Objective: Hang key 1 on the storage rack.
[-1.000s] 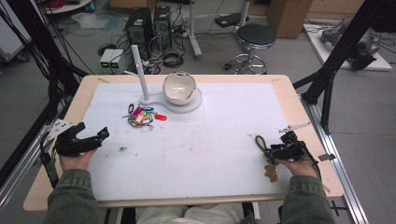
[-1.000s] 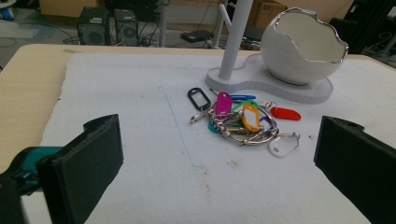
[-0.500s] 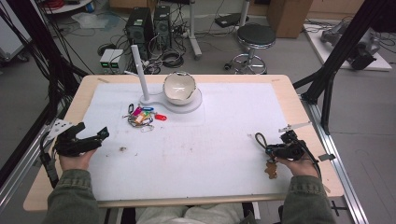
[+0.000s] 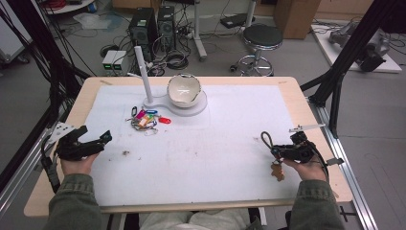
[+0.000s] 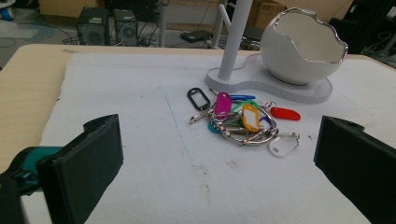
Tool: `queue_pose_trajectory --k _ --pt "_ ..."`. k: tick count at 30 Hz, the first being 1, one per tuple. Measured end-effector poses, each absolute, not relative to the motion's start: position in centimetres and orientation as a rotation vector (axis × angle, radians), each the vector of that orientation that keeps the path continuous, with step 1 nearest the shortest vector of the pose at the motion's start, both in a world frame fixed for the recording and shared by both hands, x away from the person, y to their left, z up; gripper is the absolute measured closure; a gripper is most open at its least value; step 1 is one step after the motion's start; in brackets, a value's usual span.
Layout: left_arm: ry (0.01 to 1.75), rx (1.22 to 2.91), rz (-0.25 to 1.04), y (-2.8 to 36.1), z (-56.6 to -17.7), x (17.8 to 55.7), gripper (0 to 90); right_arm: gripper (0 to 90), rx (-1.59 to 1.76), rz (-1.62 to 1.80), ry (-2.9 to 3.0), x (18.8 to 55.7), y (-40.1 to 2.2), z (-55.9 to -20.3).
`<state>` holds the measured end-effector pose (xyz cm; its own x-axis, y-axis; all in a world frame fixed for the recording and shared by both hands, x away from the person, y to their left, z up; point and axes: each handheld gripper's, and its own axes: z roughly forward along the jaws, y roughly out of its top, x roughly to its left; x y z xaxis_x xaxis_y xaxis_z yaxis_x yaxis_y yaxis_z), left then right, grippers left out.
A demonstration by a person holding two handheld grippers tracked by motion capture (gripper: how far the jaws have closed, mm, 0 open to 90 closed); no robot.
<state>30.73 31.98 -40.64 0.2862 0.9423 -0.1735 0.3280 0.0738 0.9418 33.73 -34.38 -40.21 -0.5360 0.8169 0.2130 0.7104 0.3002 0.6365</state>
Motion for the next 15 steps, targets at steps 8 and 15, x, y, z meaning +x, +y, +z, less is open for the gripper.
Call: queue_pose_trajectory --k 8,15 --pt "1.243 1.468 0.714 32.0 -40.6 30.7 1.8 76.1 1.446 1.109 2.382 33.7 -34.3 -39.7" --pt "1.241 1.475 0.713 31.9 -40.7 30.8 1.8 76.1 1.437 1.174 2.340 33.6 -33.9 -38.8"
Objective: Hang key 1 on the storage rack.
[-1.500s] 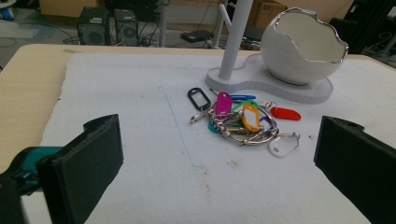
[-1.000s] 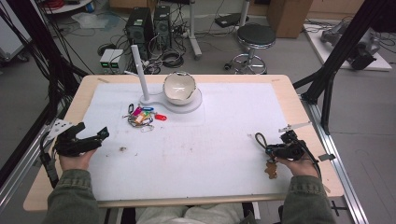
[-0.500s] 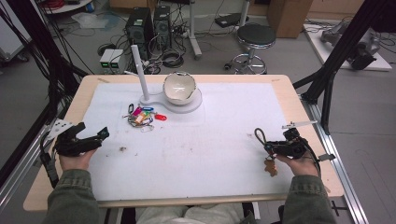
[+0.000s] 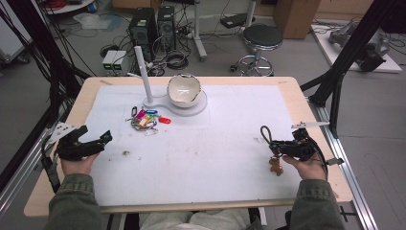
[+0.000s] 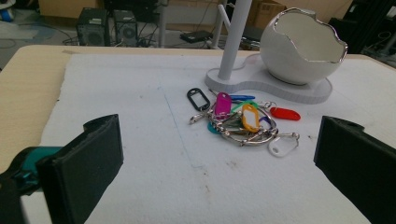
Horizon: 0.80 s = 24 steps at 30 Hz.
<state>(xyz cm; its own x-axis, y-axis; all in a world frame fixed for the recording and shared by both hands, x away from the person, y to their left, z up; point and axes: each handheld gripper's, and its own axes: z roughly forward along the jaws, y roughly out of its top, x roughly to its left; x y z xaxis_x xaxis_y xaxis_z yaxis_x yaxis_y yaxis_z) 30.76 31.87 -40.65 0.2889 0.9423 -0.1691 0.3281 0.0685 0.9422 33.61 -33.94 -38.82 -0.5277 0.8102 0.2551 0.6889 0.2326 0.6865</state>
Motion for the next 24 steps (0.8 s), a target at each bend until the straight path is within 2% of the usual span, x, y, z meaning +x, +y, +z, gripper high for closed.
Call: queue_pose_trajectory --k 11,24 --pt "1.246 1.478 0.720 31.9 -40.7 30.7 1.8 76.2 1.405 1.193 2.338 33.9 -32.8 -37.8" --pt "1.245 1.472 0.717 31.9 -40.7 30.9 1.8 76.2 1.299 1.198 2.401 35.8 -29.7 -34.2"
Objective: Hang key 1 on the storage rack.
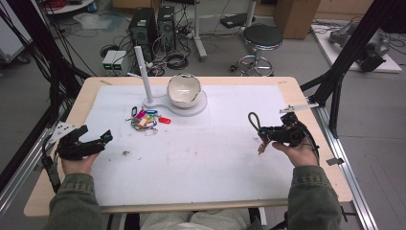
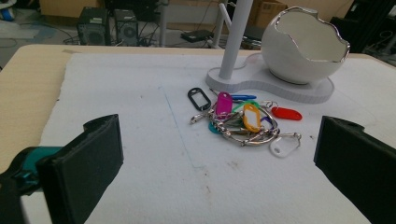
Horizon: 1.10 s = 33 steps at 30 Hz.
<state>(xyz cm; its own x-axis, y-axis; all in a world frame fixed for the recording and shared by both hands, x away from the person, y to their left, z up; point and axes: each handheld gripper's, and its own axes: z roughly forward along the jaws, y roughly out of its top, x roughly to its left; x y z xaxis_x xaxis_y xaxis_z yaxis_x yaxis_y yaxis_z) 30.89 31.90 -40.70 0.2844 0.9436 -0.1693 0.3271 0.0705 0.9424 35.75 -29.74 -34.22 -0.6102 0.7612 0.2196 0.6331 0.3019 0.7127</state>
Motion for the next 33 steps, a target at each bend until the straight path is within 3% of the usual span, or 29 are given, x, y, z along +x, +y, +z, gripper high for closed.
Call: queue_pose_trajectory --k 23,33 --pt "1.247 1.463 0.717 32.1 -40.8 31.0 1.8 76.2 1.207 1.223 2.484 38.7 -25.3 -30.3" --pt "1.245 1.460 0.708 32.1 -40.8 31.0 1.8 76.1 1.159 1.201 2.522 40.7 -22.0 -30.2"
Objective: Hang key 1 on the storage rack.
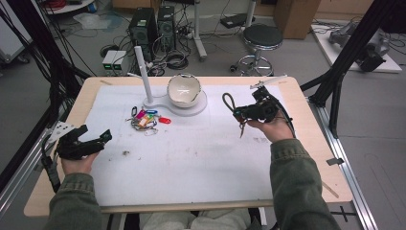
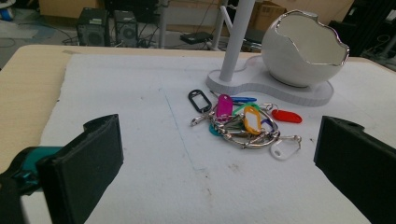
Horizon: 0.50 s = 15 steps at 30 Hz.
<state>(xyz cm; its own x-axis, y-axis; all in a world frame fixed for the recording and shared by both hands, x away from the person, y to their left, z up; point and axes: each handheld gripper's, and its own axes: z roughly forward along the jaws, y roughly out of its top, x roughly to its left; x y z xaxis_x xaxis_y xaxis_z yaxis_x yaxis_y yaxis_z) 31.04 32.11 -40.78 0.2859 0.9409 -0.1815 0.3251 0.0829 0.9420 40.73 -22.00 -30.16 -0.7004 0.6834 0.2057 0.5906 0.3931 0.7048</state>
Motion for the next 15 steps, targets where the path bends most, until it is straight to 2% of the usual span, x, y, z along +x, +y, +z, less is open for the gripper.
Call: queue_pose_trajectory --k 15 --pt "1.245 1.456 0.705 32.2 -40.8 31.0 1.8 76.4 1.093 1.199 2.581 42.1 -18.3 -29.7"
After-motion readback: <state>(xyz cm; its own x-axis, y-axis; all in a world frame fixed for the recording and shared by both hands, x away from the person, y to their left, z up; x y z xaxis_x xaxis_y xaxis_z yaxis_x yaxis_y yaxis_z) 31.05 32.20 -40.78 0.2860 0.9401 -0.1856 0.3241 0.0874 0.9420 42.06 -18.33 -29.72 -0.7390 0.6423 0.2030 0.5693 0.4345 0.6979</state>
